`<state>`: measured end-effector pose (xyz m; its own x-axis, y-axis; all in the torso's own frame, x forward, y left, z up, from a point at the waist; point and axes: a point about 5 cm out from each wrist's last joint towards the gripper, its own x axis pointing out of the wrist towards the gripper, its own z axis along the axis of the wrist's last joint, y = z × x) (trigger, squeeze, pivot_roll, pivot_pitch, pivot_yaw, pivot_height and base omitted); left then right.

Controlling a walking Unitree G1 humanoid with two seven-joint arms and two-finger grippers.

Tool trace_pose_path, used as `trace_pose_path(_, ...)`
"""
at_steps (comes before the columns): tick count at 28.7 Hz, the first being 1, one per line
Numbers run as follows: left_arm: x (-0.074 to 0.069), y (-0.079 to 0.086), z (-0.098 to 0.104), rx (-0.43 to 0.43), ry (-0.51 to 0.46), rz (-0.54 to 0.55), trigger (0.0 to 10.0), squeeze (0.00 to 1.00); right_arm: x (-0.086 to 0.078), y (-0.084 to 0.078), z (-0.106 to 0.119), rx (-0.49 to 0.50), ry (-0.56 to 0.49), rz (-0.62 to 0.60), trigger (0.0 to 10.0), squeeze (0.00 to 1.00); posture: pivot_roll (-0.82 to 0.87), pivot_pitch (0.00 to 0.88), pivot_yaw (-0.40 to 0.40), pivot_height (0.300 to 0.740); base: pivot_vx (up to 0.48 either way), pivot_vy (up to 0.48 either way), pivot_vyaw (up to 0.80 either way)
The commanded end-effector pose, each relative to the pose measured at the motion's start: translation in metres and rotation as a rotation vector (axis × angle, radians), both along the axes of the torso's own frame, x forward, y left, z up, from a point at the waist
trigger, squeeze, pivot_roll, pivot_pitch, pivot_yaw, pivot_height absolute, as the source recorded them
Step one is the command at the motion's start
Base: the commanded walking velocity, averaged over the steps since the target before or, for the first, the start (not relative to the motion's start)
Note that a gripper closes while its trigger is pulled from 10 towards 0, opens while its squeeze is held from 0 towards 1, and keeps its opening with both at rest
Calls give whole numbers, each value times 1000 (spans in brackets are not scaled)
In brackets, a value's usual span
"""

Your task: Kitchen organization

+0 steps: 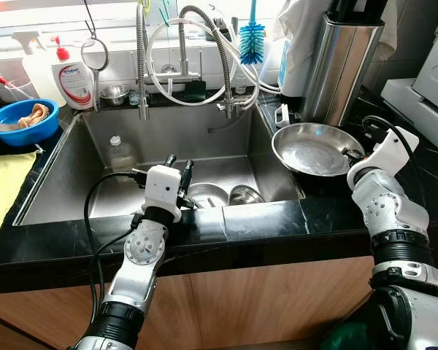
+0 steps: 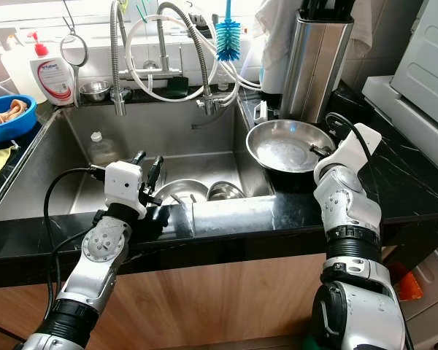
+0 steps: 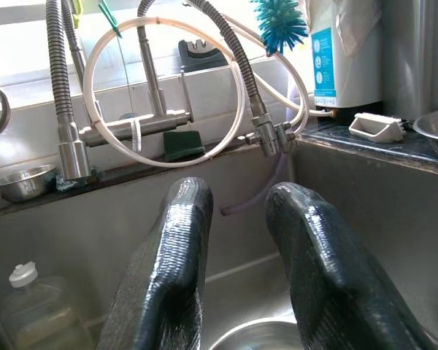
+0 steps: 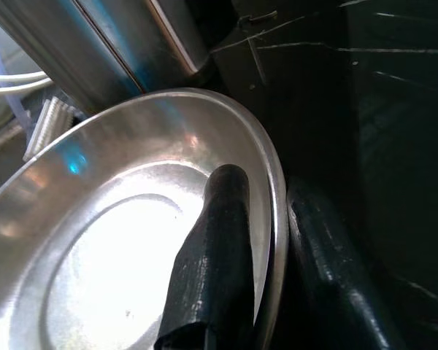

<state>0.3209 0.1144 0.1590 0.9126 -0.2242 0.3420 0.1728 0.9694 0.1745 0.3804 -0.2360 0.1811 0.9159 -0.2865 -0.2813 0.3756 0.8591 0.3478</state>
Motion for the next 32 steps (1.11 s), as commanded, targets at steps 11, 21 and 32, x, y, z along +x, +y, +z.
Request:
trace_pose_path(11, 1, 0, 1, 15, -1, 4, 10000, 0, 15, 32, 40, 37, -291, 176, 1569, 0, -136, 0, 16, 740, 0, 0, 0)
trace_pose_path(21, 2, 0, 2, 11, -2, 8, 10000, 0, 30, 75, 25, -209, -193, 457, 10000, 0, -147, 0, 19, 740, 0, 0, 0)
trace_pose_path(32, 2, 0, 2, 4, -5, 12, 10000, 0, 36, 100, 22, -397, -161, 588, 10000, 0, -142, 0, 11, 740, 0, 0, 0)
